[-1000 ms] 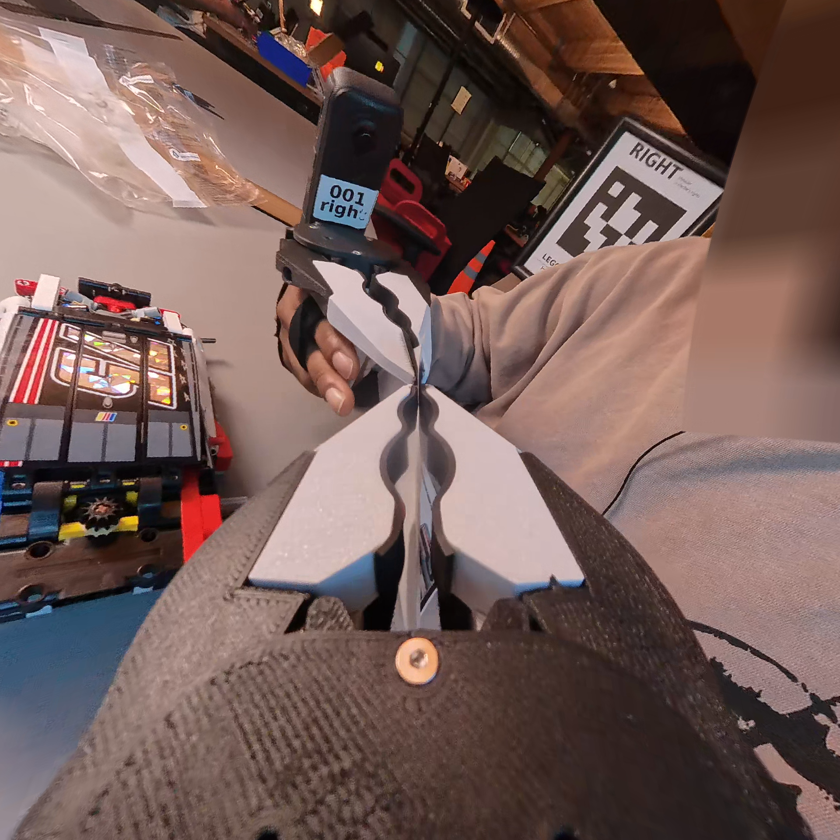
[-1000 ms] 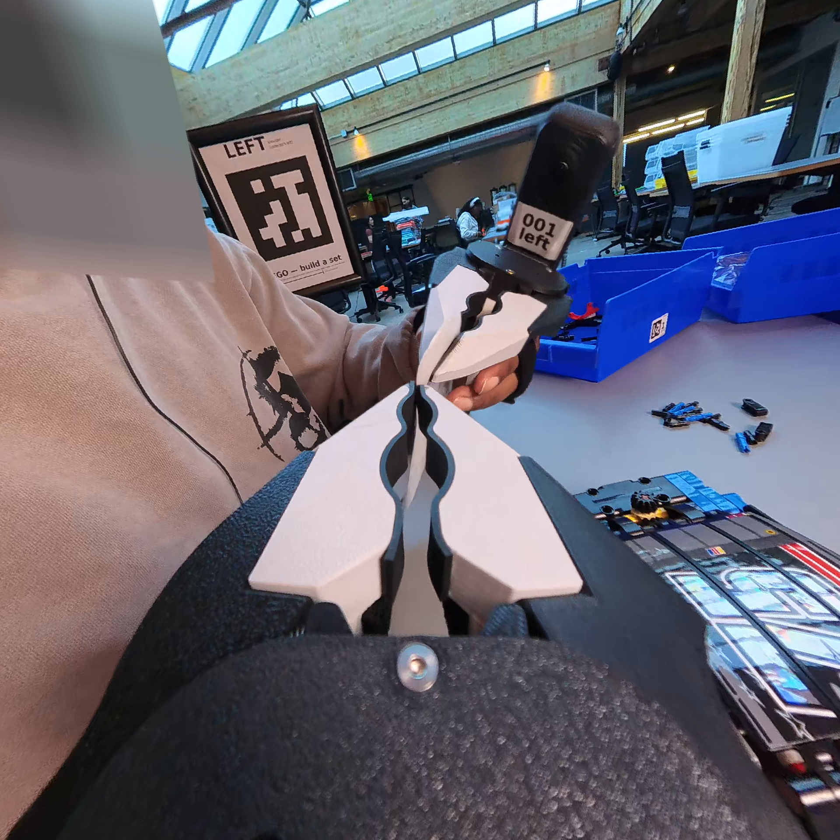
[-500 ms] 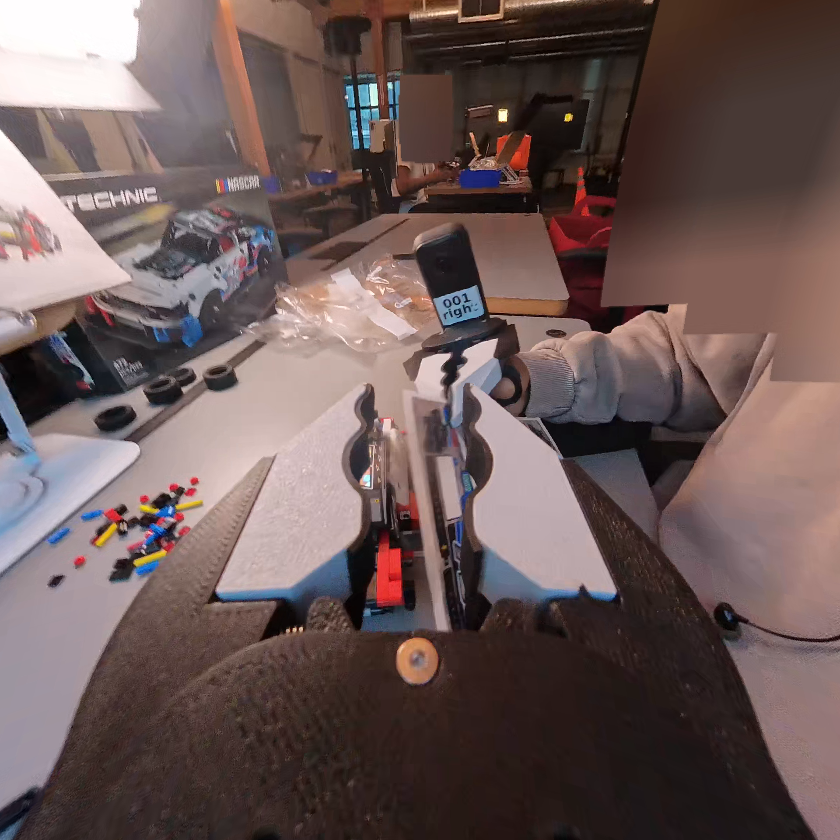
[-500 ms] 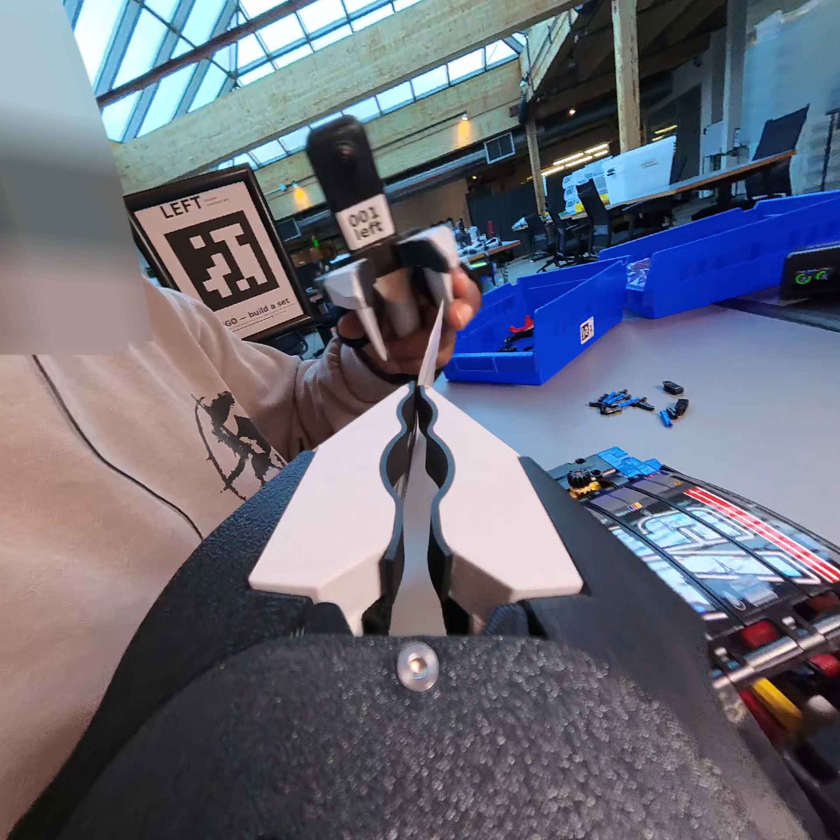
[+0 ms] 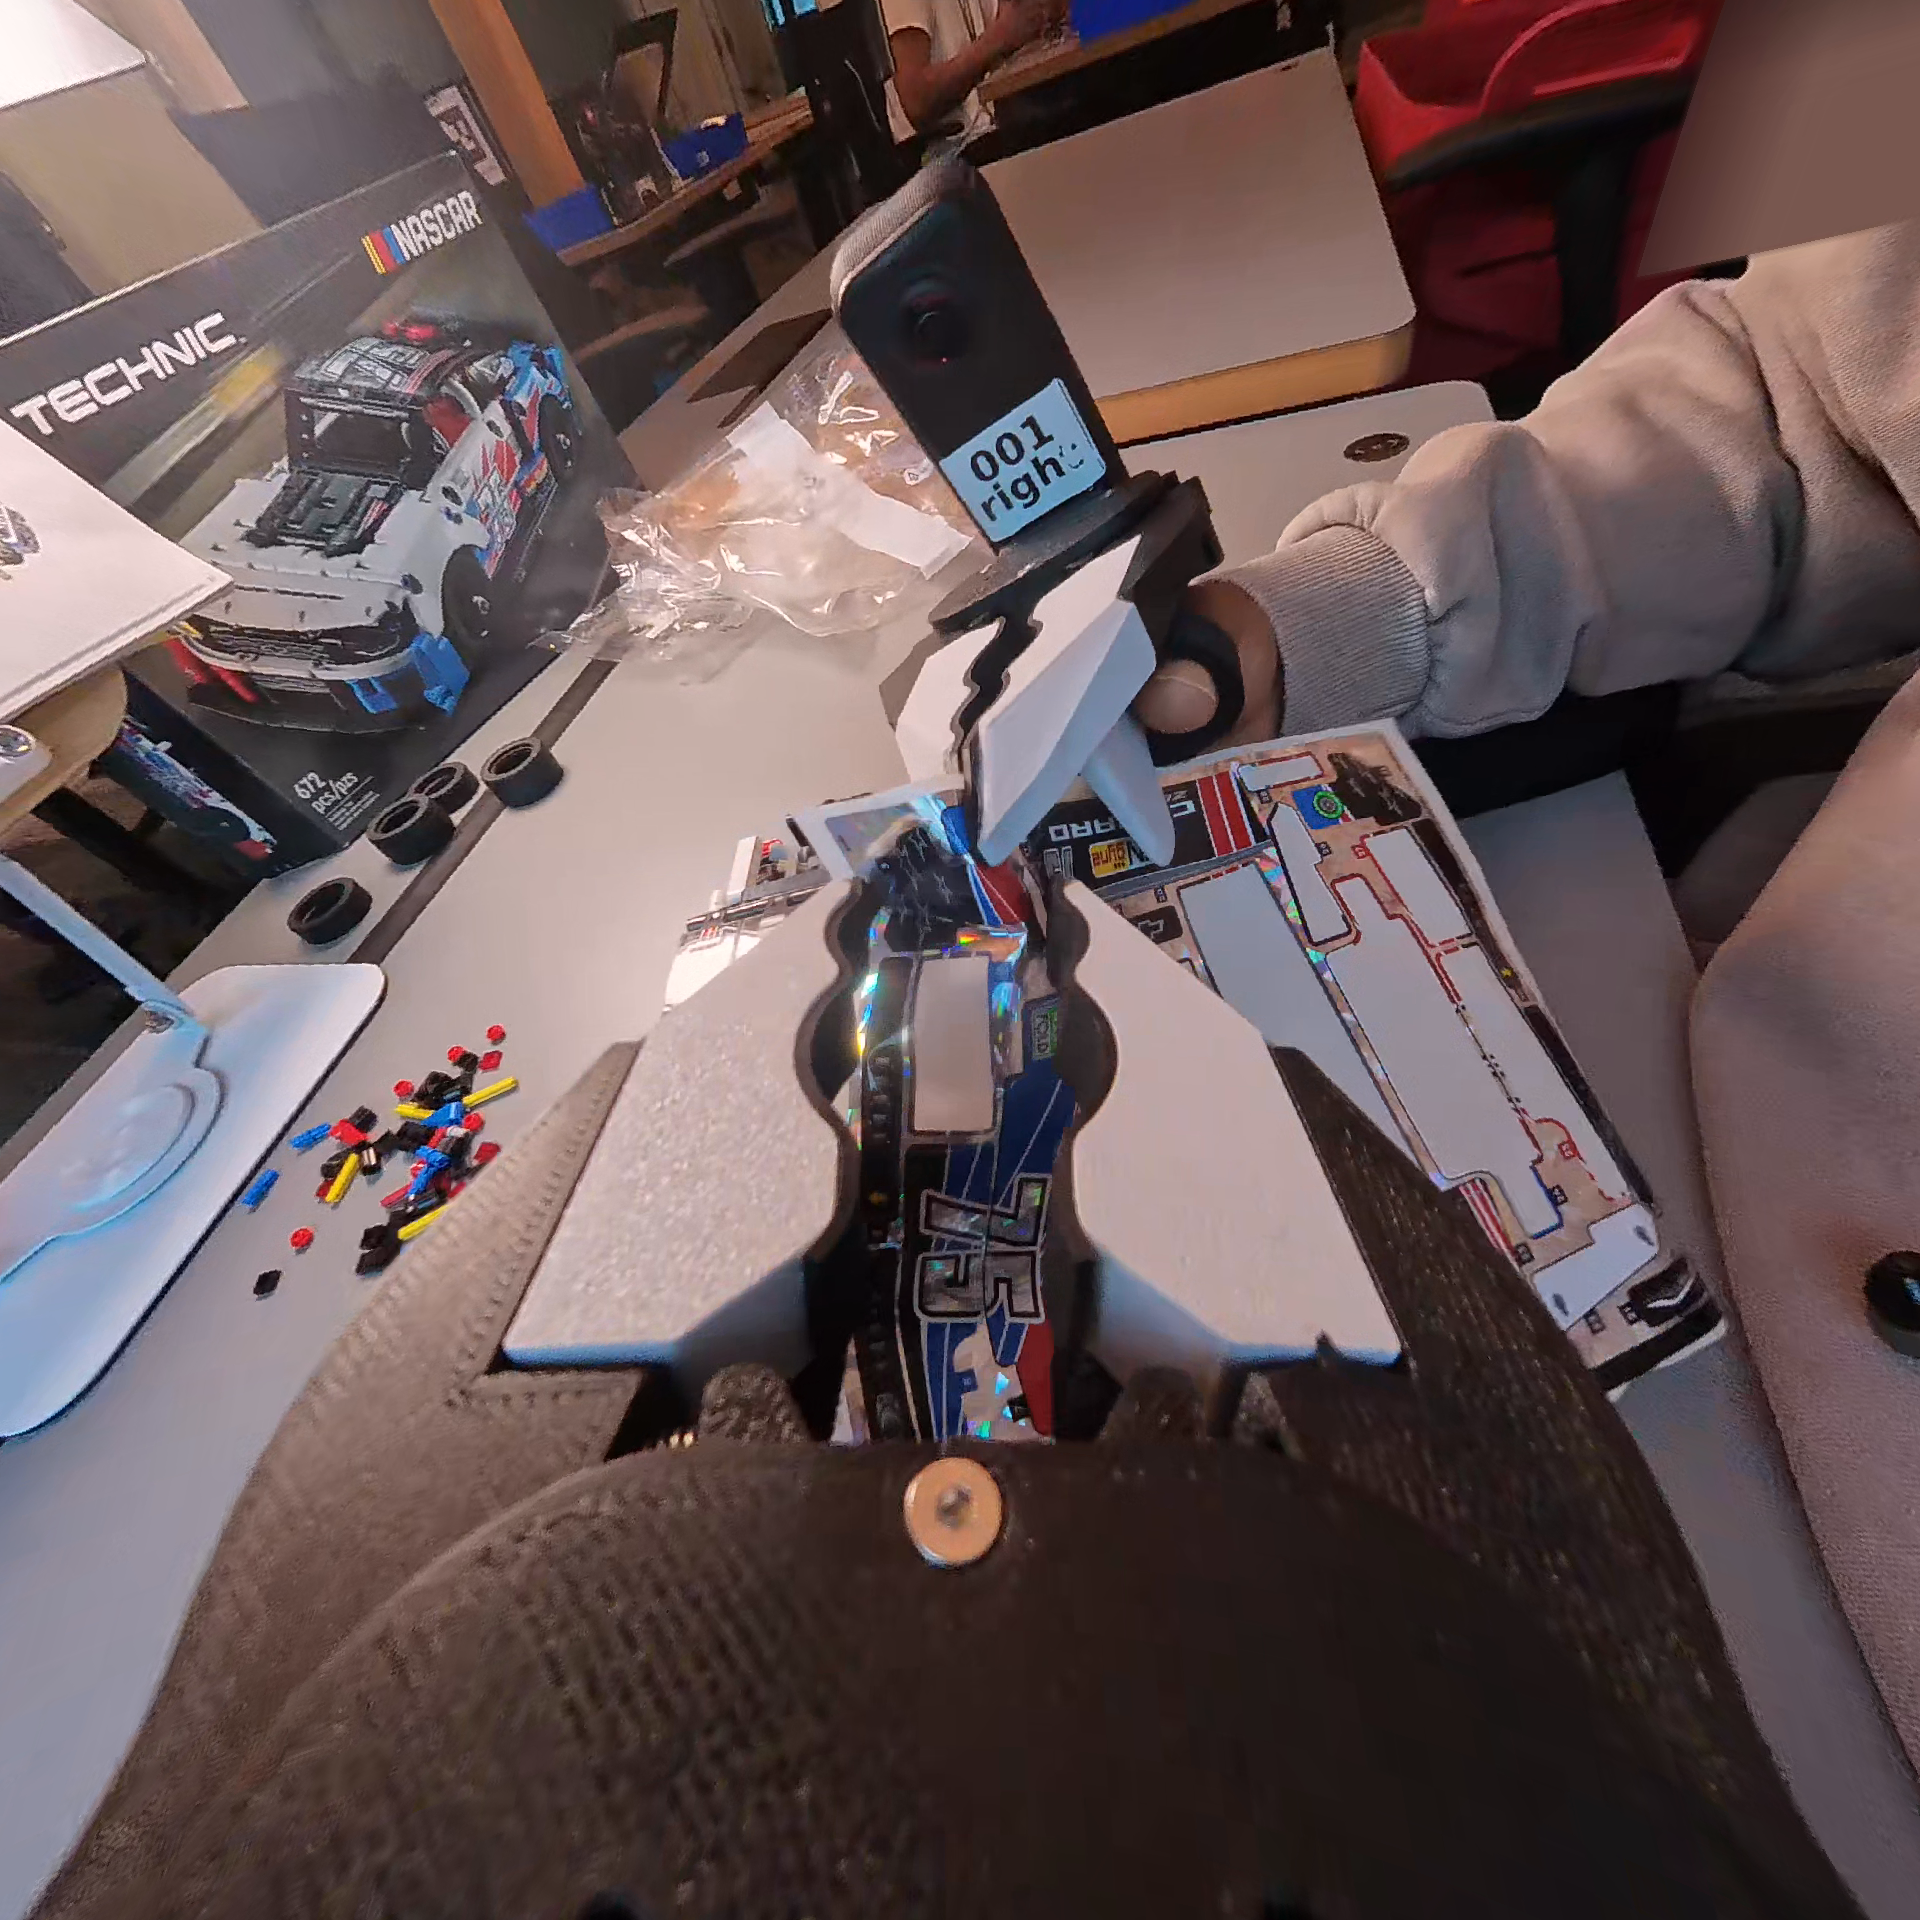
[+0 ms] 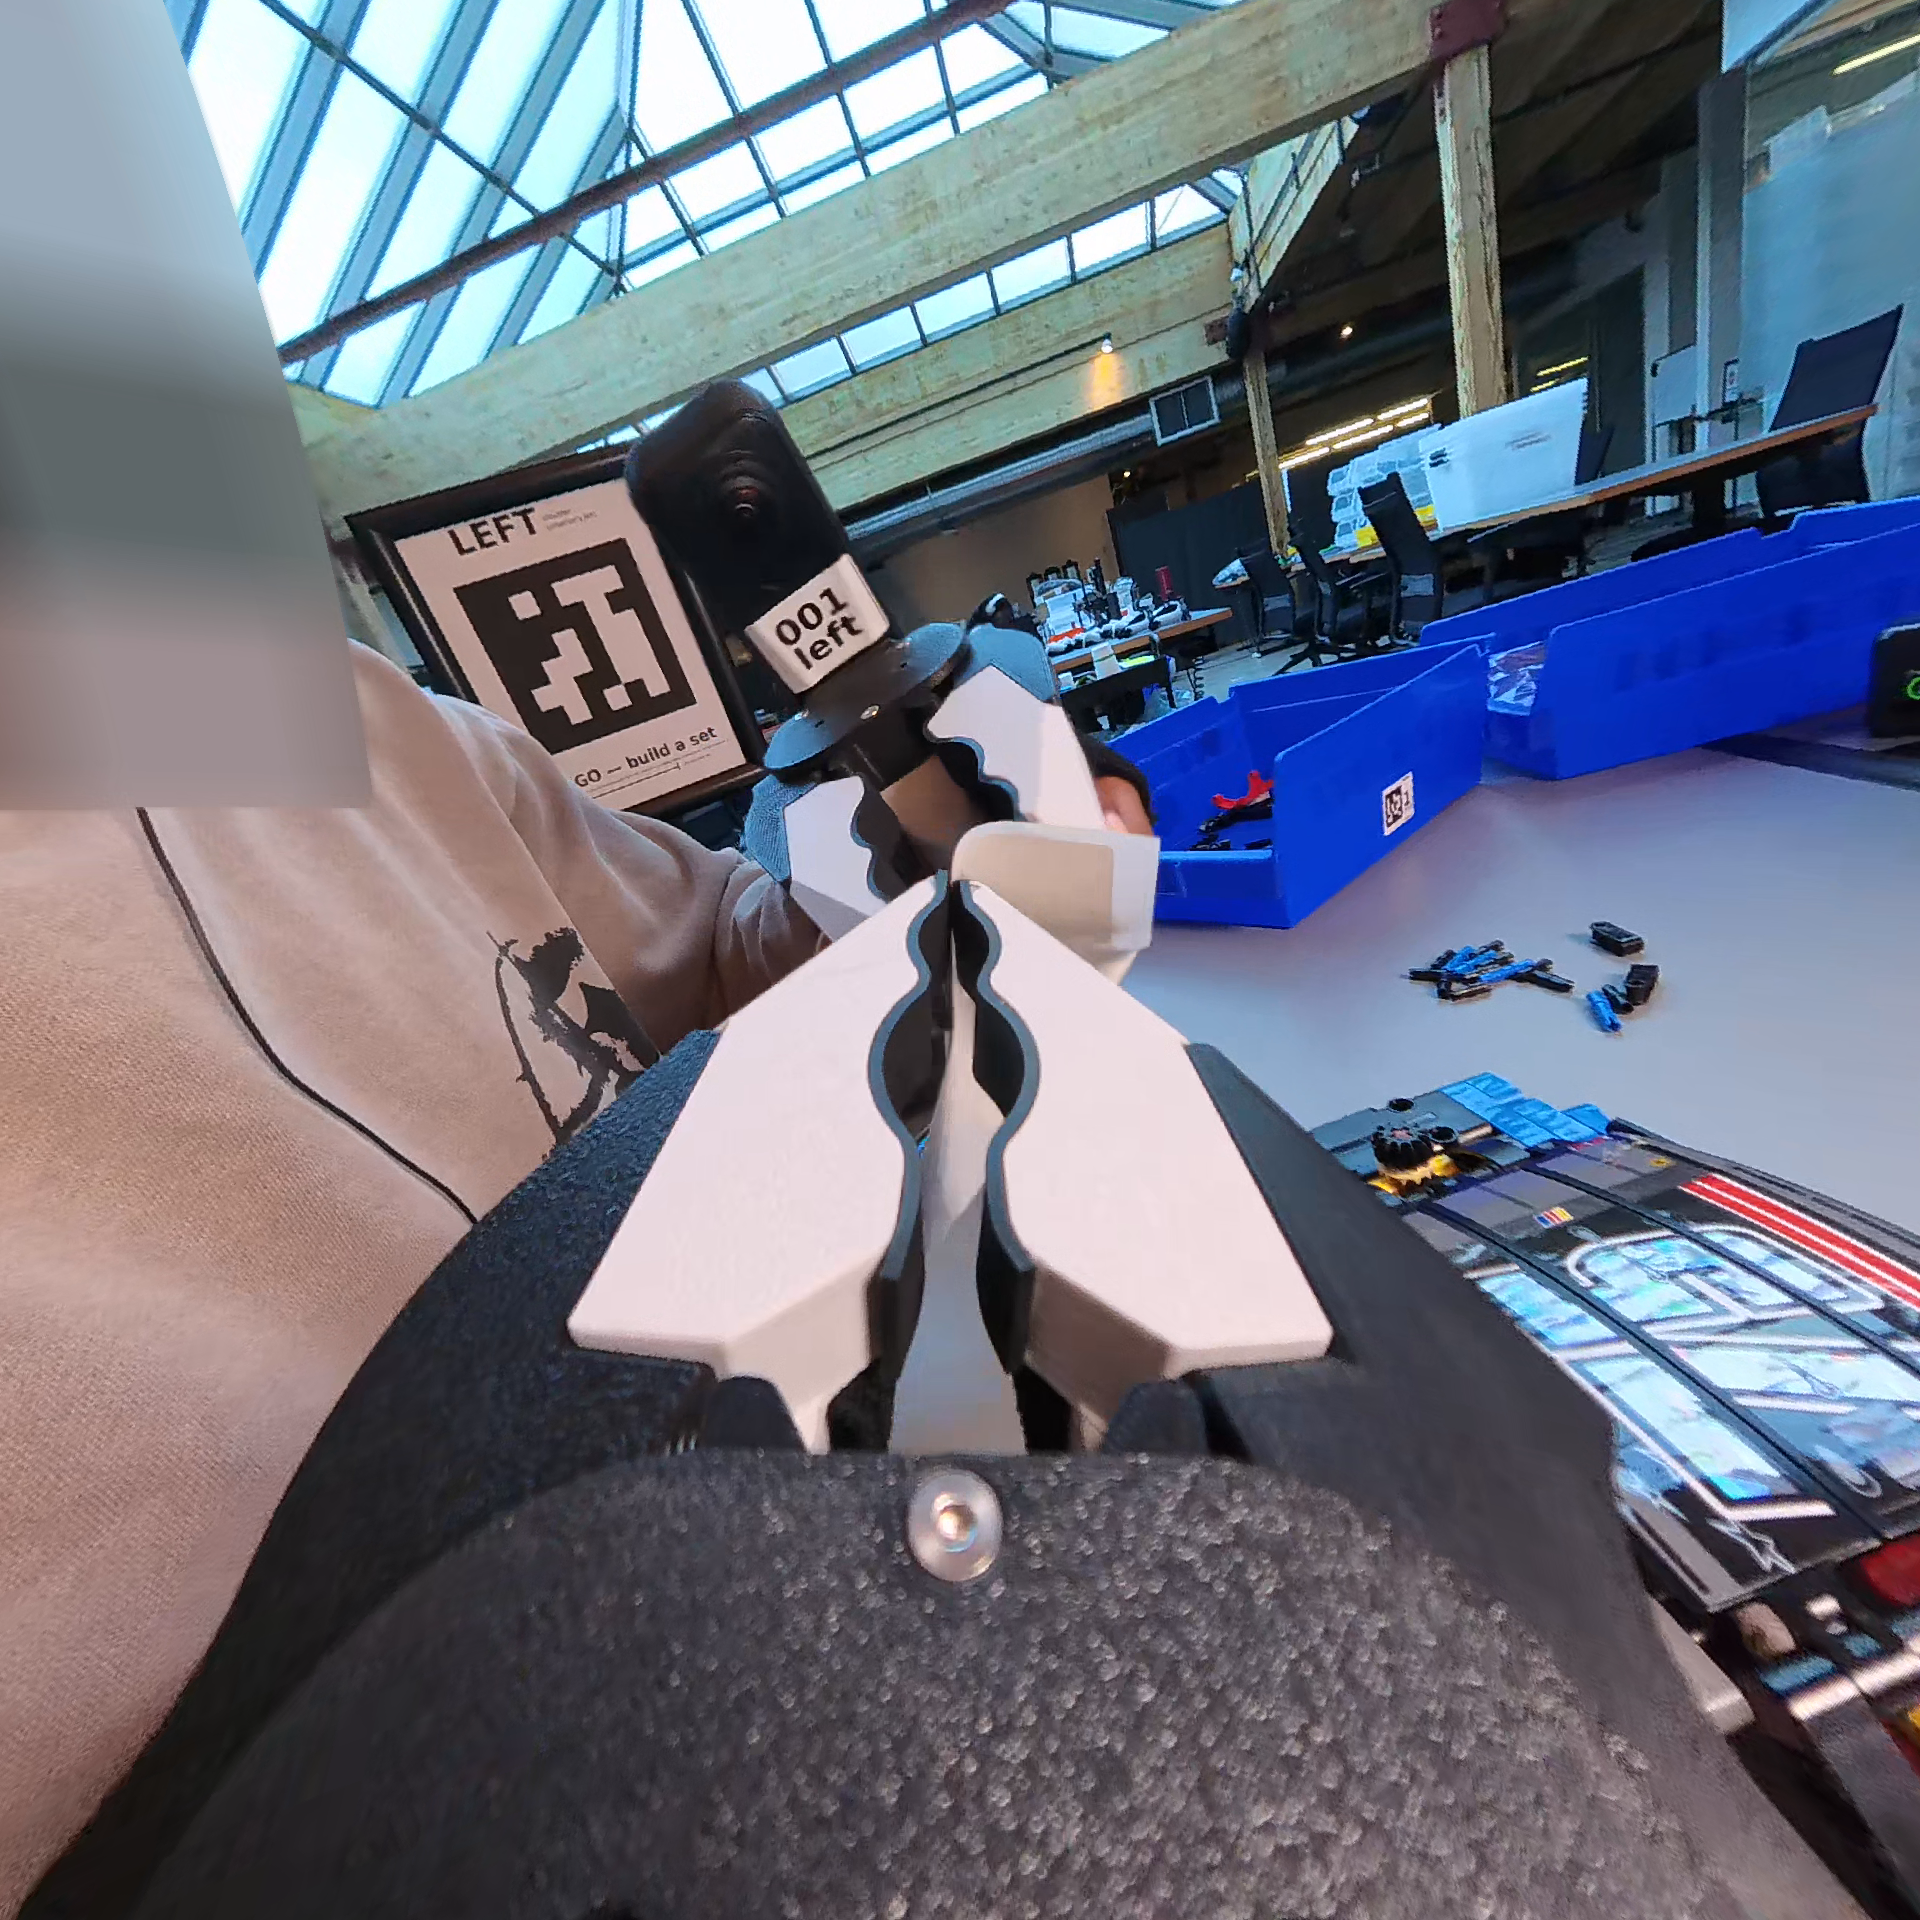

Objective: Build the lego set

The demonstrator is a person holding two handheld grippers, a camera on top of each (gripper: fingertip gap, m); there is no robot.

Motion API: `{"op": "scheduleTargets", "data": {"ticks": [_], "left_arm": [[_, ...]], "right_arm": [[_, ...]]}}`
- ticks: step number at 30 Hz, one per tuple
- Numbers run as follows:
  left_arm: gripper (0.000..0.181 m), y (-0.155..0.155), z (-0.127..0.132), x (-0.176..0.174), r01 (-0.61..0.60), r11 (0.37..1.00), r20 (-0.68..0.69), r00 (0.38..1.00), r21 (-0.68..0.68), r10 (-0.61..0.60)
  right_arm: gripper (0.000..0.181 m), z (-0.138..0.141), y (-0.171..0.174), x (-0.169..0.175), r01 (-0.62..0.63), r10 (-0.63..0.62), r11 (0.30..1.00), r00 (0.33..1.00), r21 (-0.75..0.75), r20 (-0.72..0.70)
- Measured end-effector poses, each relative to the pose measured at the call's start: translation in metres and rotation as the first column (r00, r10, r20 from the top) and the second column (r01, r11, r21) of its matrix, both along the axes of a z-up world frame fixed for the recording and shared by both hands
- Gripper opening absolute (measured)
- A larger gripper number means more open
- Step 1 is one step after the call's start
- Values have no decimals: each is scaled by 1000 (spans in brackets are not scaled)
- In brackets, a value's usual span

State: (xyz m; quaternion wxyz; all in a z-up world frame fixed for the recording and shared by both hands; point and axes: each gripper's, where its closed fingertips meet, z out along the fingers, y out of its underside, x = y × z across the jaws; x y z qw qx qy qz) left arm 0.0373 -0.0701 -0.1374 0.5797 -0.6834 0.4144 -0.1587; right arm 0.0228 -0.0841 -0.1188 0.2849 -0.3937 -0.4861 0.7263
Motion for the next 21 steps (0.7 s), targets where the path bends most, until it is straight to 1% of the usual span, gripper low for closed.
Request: {"op": "scheduleTargets", "data": {"ticks": [2,4,7,9,14,18,20,21], "left_arm": [[26,-2,1,1,18,1000,21,1000,-5,-18],[20,-5,-2,1,36,999,11,999,-16,-36],[8,-6,-4,2,51,998,25,998,-33,-50],[4,-5,-5,-1,50,998,32,998,-45,-49],[0,-6,-8,-4,61,996,40,997,-72,-58],[0,-5,-12,-4,51,997,-2,999,-49,-51],[2,-7,-11,-2,64,997,20,998,-52,-63],[6,-8,-10,-1,74,995,46,996,-64,-71]], "right_arm": [[0,1,0,1,-7,7,1000,1000,-10,-5],[0,-2,-1,0,-7,7,1000,1000,-4,5],[0,-3,1,0,-6,7,1000,1000,-9,15],[0,-4,2,0,0,0,1000,1000,-2,20],[0,-7,4,1,9,-10,999,999,32,34],[0,-13,5,2,13,-19,996,998,87,59],[0,-12,2,5,5,-9,994,999,112,39],[0,-11,-1,6,2,-5,991,1000,132,21]]}}
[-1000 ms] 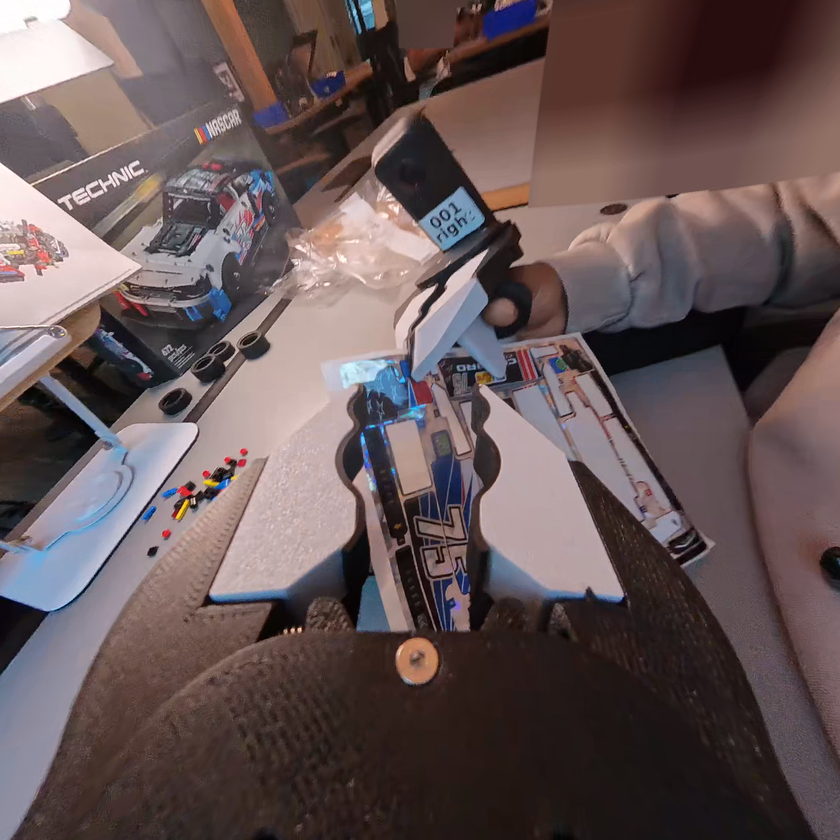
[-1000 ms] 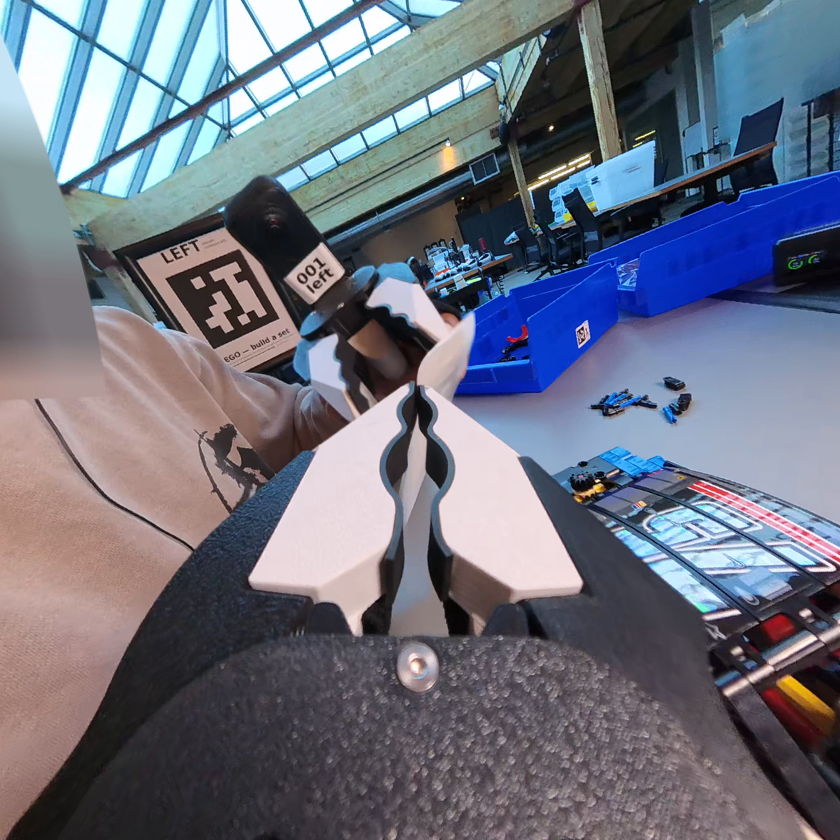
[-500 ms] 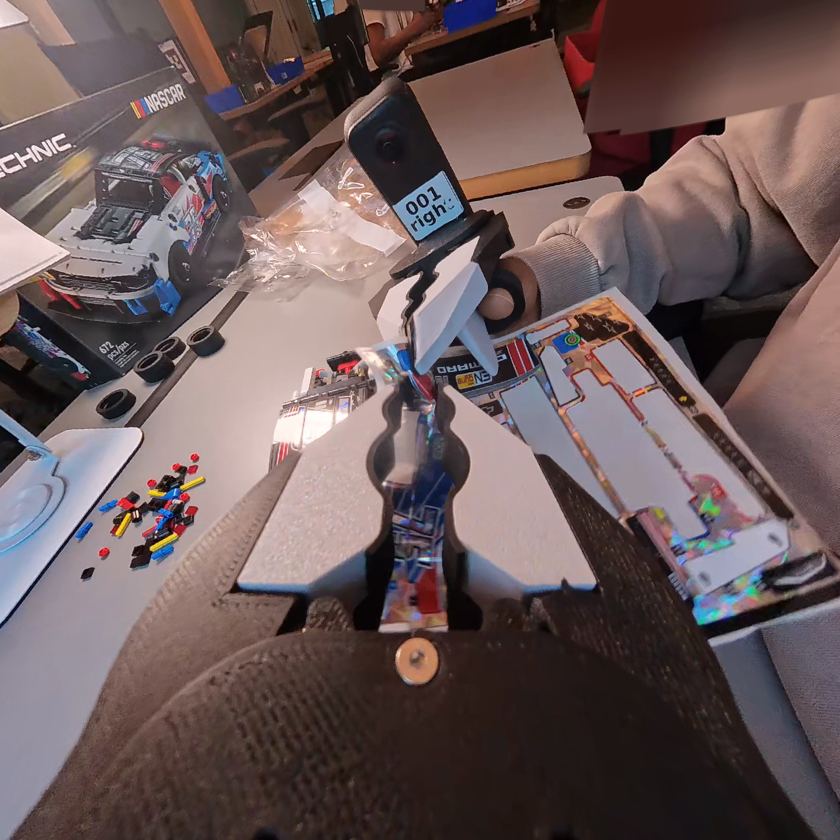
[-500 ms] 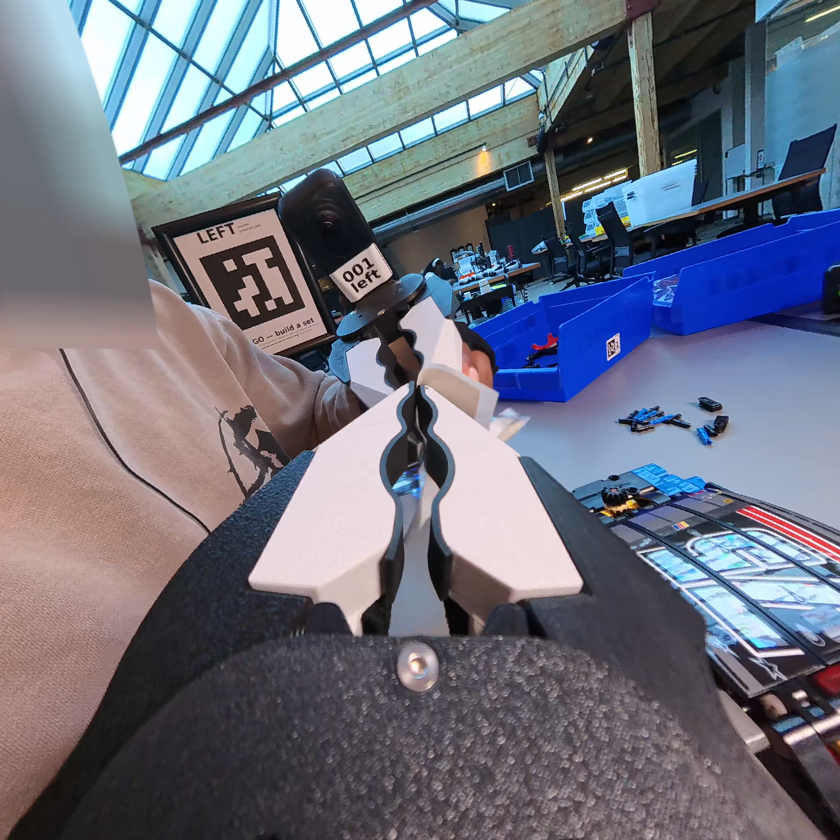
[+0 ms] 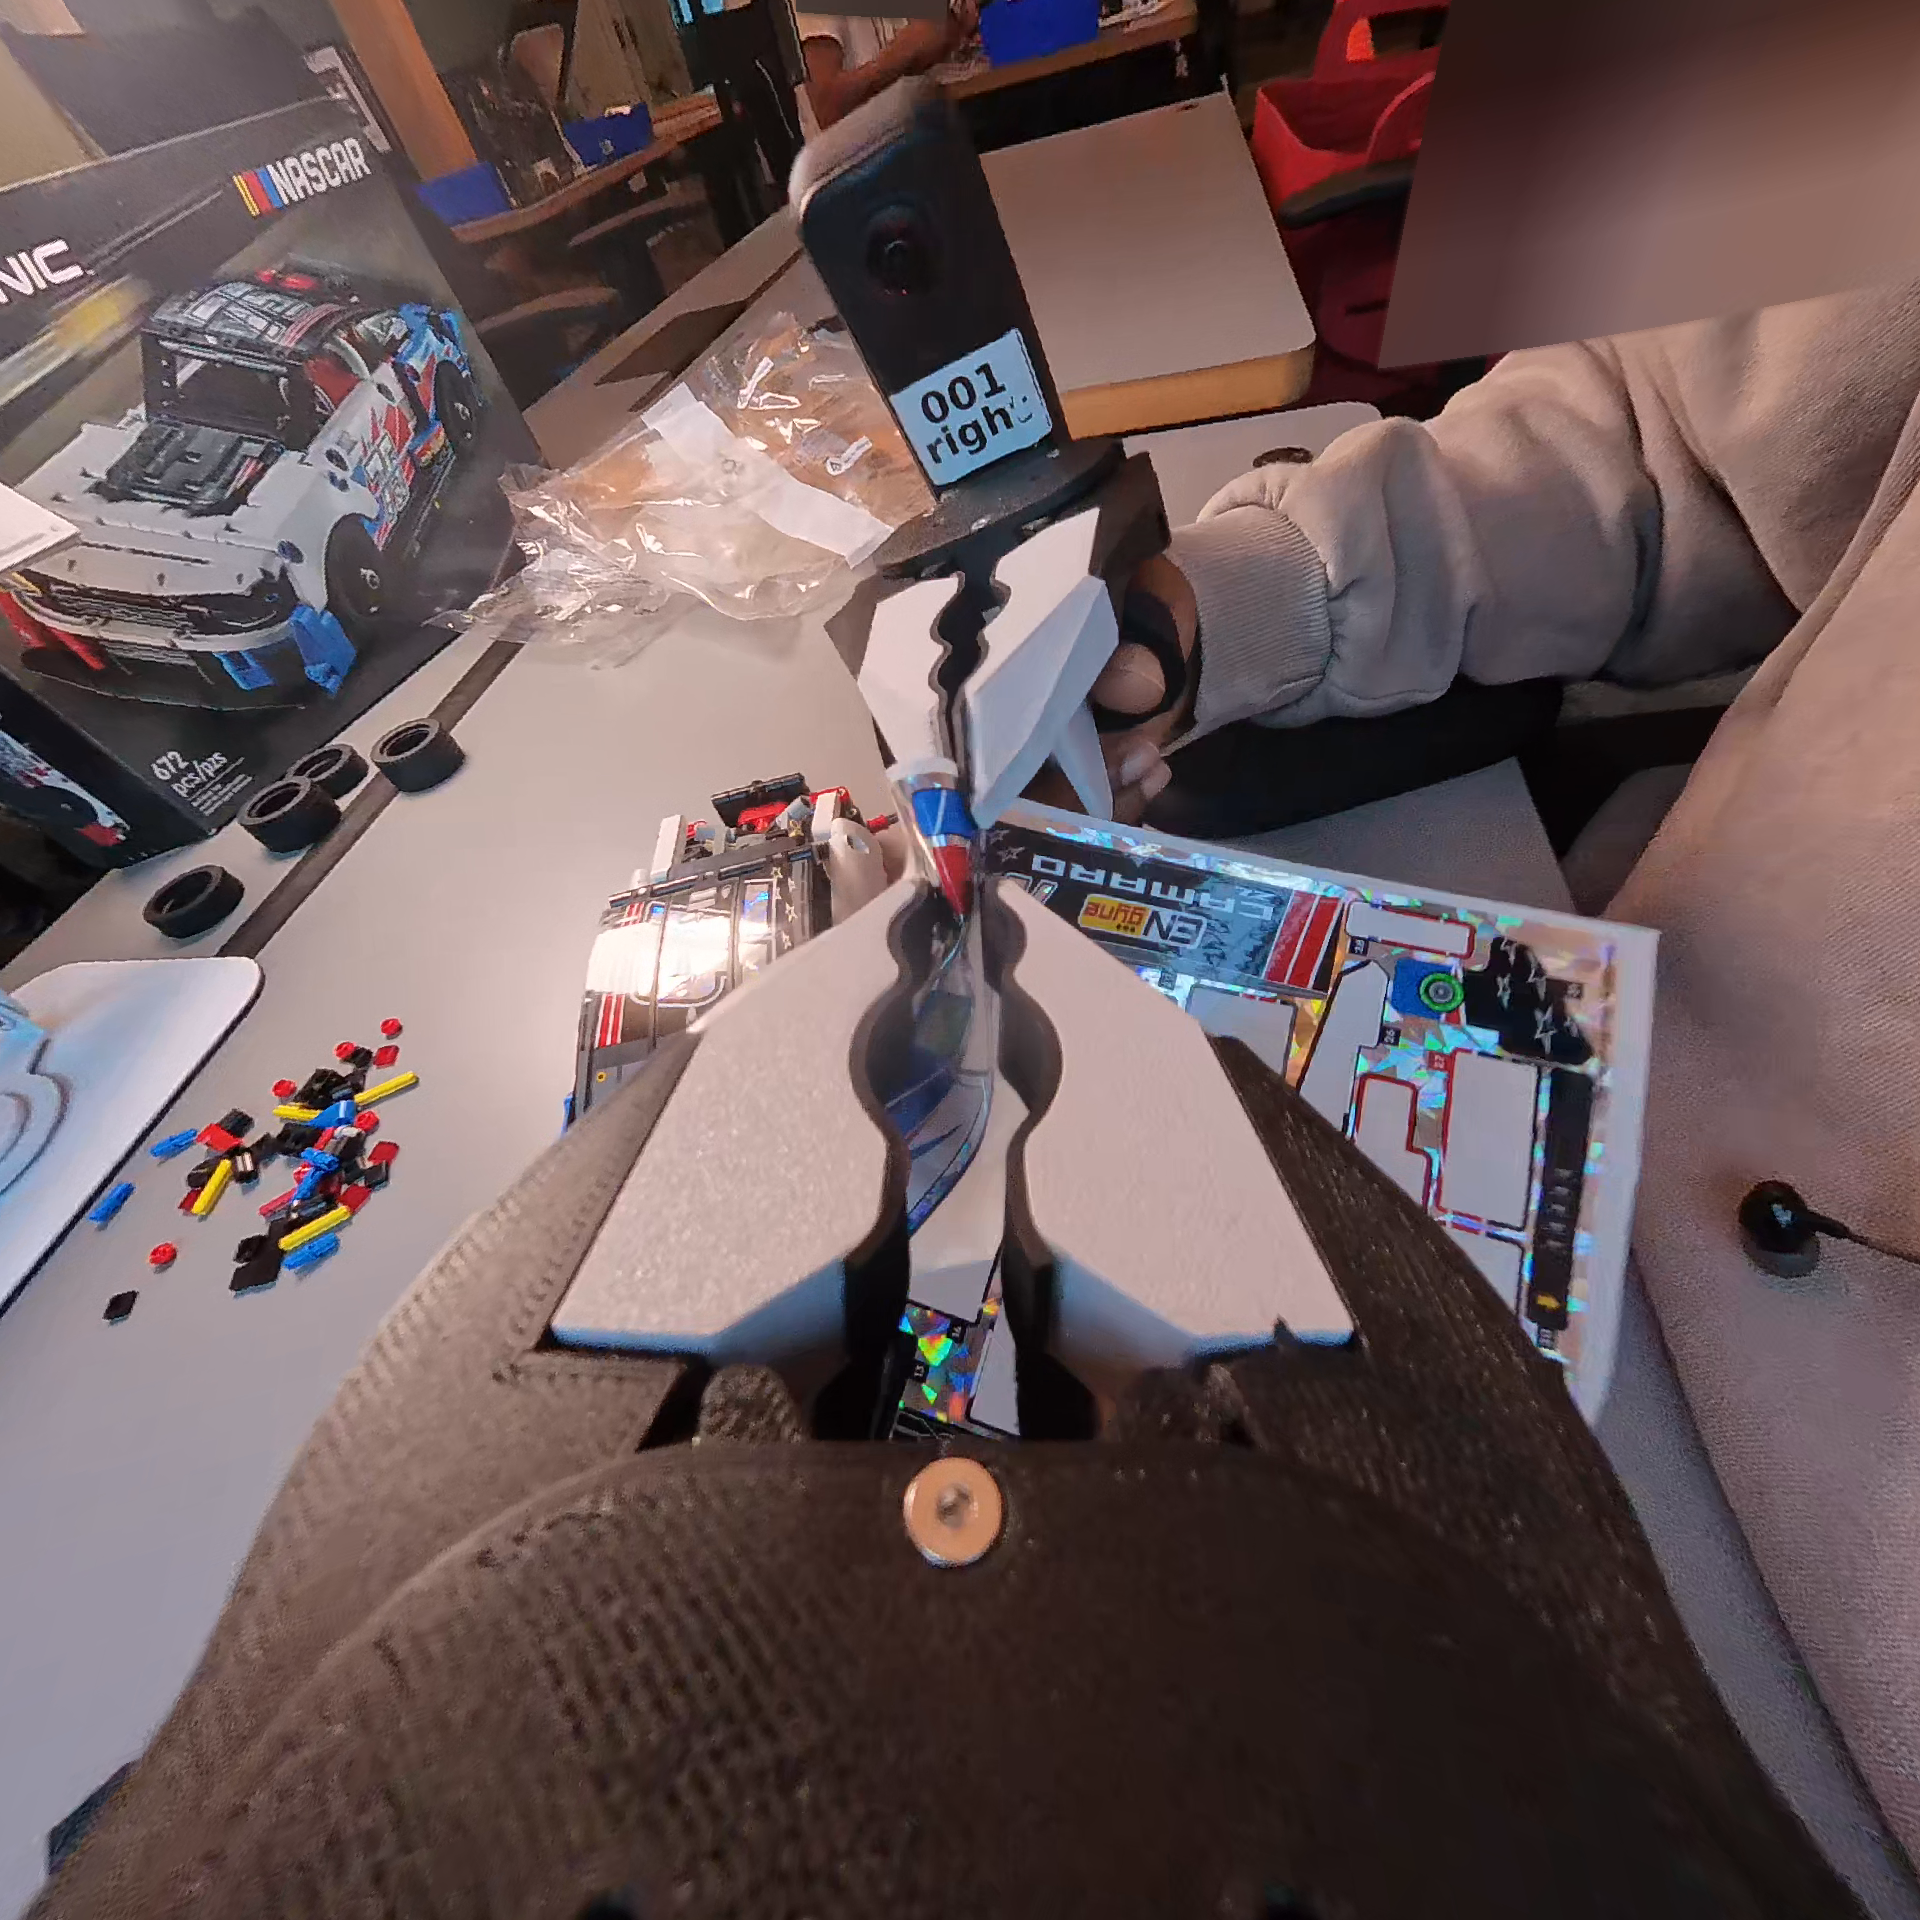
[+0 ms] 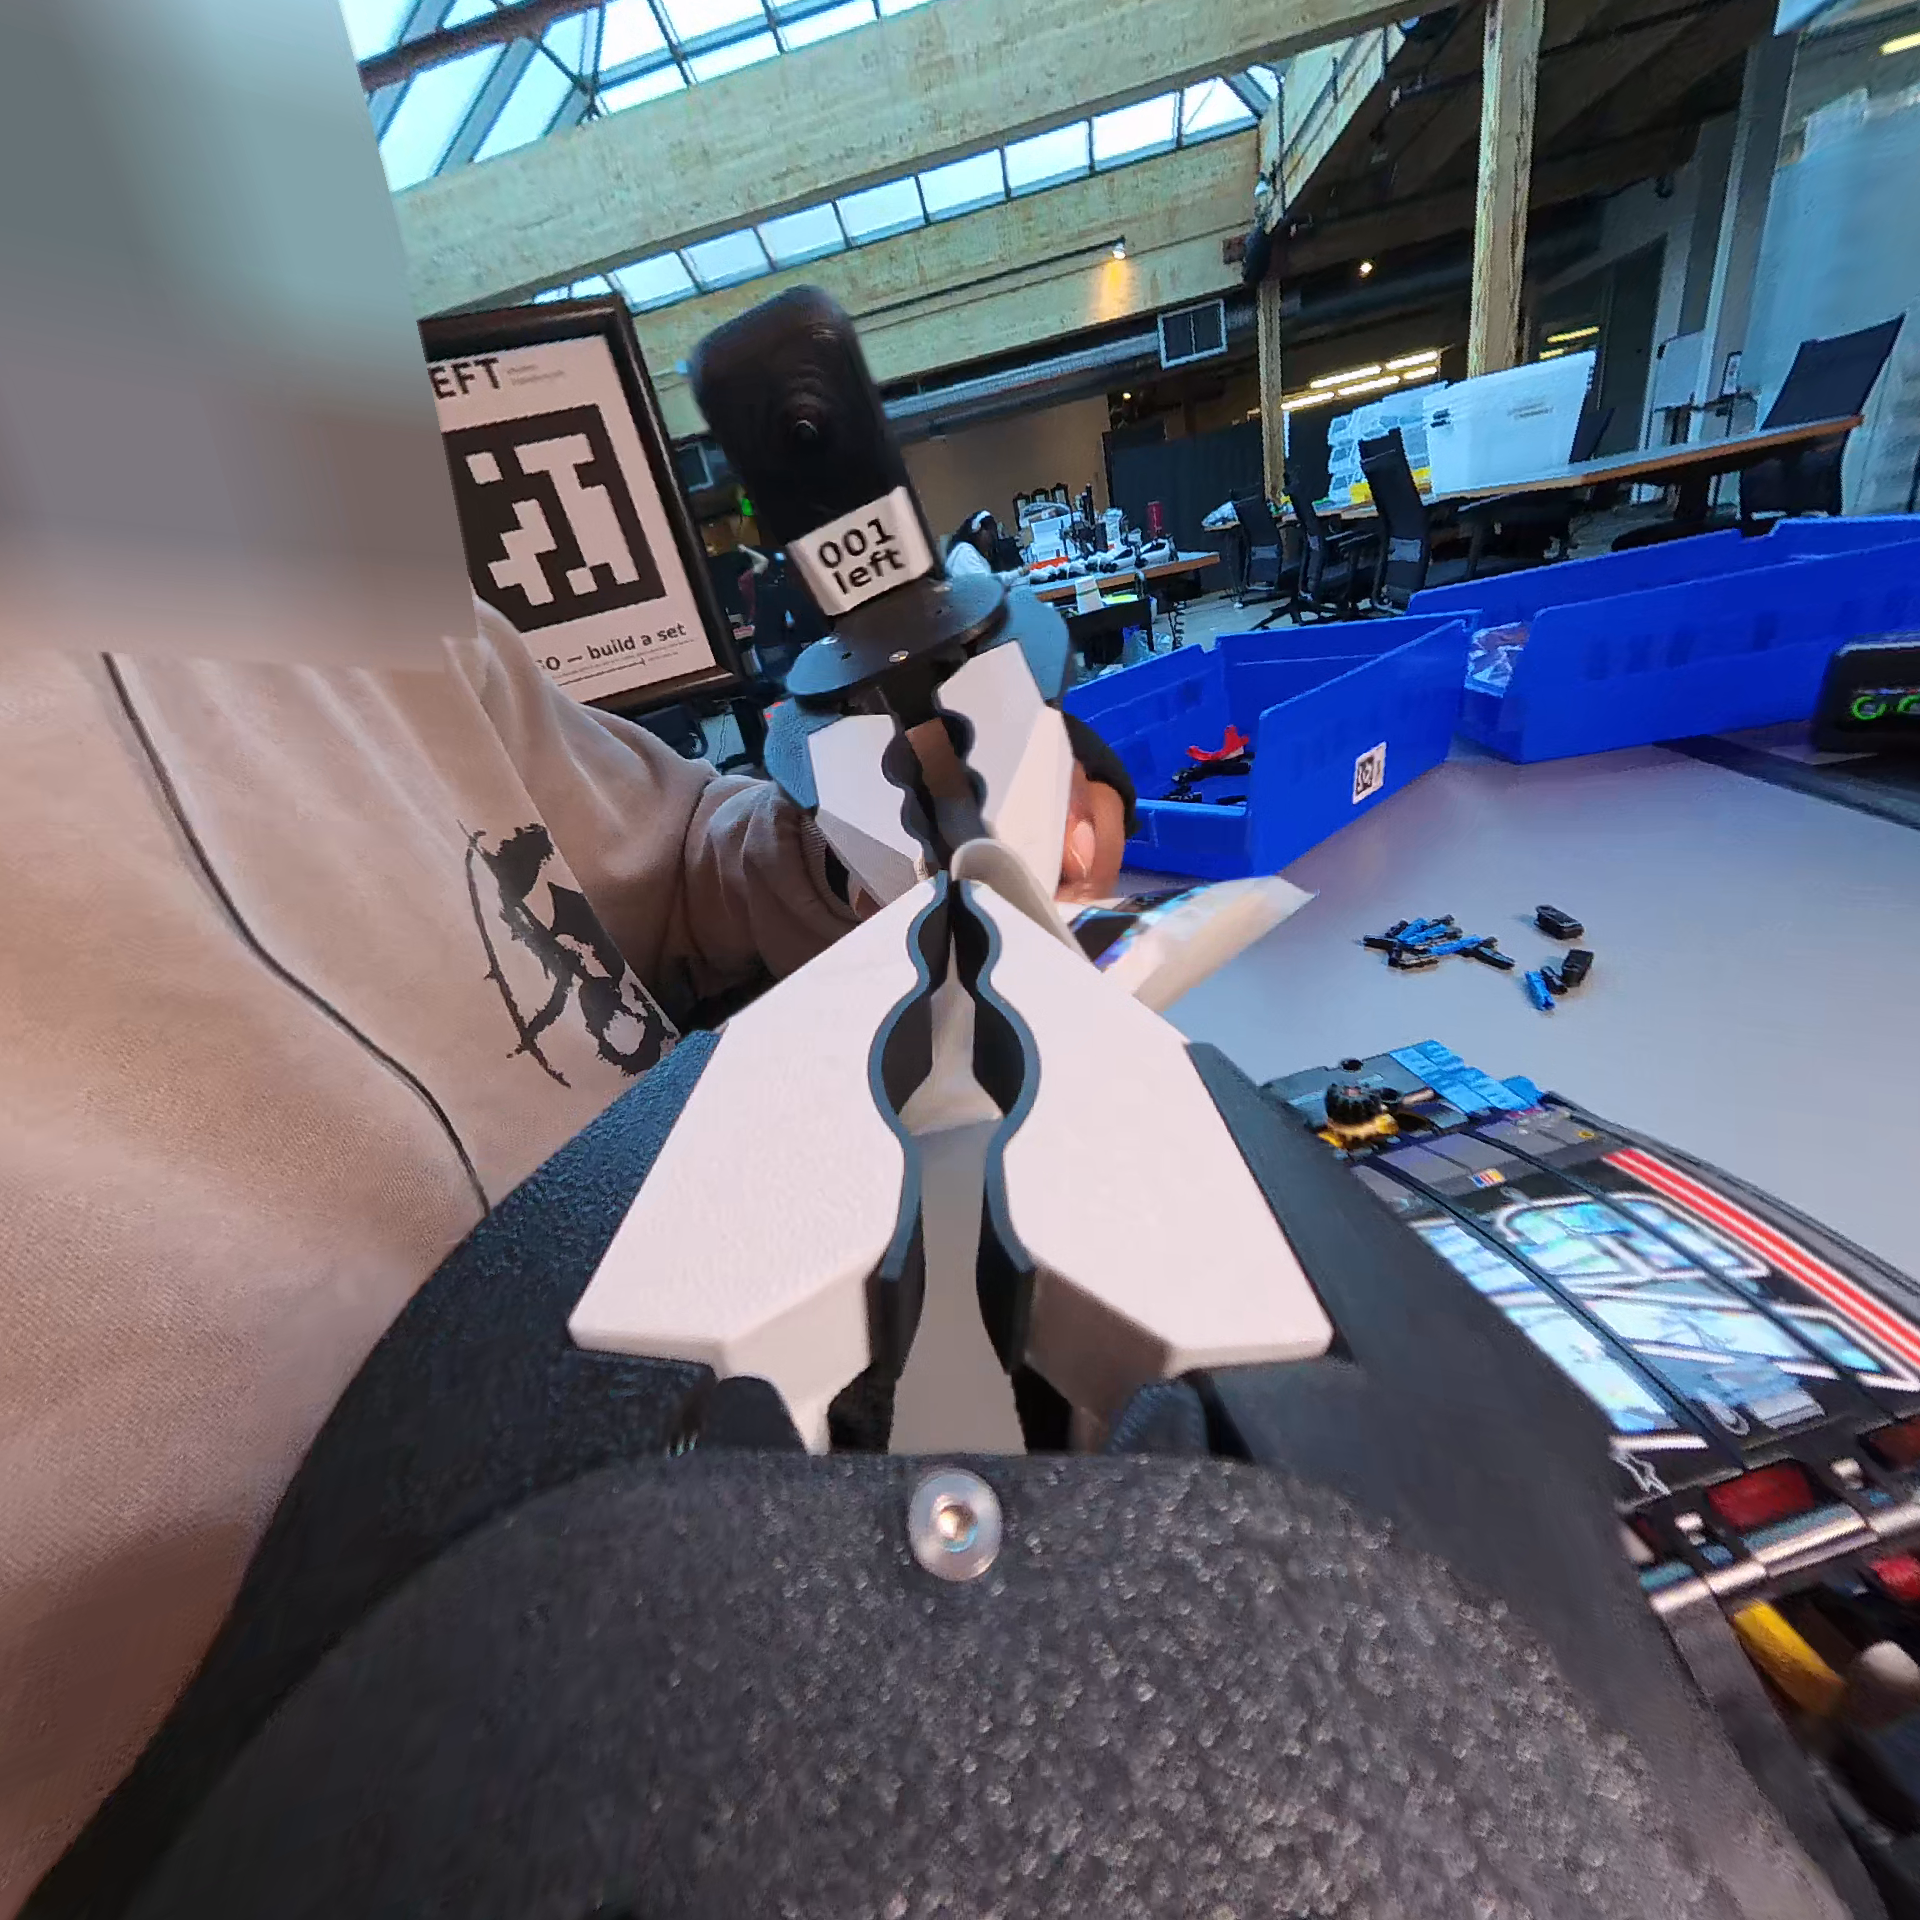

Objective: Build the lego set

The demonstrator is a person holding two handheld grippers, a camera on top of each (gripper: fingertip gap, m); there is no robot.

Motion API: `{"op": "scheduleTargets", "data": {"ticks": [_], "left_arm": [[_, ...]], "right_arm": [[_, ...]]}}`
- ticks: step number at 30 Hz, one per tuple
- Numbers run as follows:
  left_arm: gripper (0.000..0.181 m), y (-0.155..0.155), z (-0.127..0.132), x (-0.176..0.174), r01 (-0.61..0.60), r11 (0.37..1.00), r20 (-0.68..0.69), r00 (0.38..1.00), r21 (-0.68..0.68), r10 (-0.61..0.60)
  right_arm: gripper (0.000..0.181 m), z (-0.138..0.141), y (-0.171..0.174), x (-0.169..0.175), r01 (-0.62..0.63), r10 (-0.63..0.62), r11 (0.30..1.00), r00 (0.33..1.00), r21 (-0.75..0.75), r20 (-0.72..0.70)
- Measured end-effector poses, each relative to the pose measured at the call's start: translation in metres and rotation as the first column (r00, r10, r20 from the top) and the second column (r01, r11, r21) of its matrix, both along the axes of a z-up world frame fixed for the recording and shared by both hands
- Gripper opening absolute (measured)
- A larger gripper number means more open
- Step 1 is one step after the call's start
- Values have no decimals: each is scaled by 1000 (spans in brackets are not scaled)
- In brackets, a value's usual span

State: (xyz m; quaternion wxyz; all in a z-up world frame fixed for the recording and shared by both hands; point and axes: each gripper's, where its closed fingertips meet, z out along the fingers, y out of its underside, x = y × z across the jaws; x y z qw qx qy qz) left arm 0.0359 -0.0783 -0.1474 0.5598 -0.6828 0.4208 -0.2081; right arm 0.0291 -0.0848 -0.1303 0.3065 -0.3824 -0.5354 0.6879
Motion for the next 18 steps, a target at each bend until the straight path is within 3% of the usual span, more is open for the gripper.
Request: {"op": "scheduleTargets", "data": {"ticks": [5,11,18], "left_arm": [[31,-9,6,0,103,992,120,988,-74,-94],[64,-14,-21,-11,114,976,-27,992,-187,-121],[32,-28,-35,-9,244,930,13,968,-274,-250]], "right_arm": [[0,5,-18,11,-89,93,994,993,66,-67],[0,1,-28,18,-151,158,983,985,106,-61],[0,-5,-27,19,-174,177,981,984,88,-28]]}}
